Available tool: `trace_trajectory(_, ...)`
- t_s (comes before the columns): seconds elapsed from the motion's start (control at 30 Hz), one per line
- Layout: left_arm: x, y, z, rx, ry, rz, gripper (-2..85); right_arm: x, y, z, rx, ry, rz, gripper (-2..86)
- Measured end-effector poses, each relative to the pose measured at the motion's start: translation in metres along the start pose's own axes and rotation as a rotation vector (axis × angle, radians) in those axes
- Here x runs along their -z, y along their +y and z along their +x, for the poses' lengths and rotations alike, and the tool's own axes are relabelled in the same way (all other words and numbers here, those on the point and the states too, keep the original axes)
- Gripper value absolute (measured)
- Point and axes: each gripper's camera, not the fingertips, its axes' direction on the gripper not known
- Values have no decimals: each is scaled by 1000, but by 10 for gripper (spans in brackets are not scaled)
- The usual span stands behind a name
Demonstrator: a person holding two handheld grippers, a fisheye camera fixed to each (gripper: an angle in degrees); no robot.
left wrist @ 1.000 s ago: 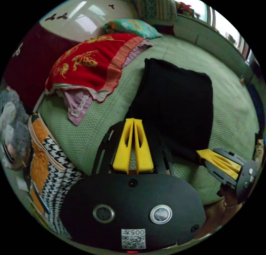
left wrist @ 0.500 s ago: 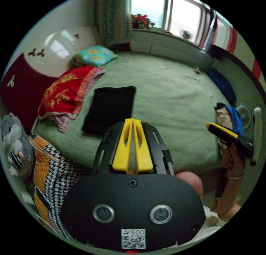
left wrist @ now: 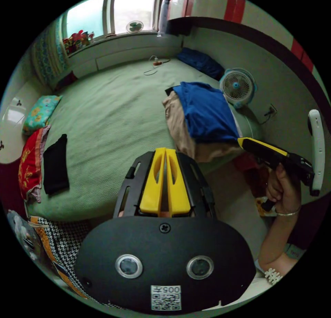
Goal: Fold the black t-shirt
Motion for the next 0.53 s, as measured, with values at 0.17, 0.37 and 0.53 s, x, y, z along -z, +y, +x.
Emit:
trace_trajectory(0.17, -7, -17, 61, -16, 14, -13, -7, 11, 25, 60, 47, -4, -3, -10)
trace_trajectory(0.37, -19, -39, 121, -14, -18, -11, -7, 17, 44, 99, 84, -70, 9, -10)
trace_trajectory(0.53, -42, -60, 168, -35, -23, -47, -7, 14, 54, 124, 118, -48, 0, -10)
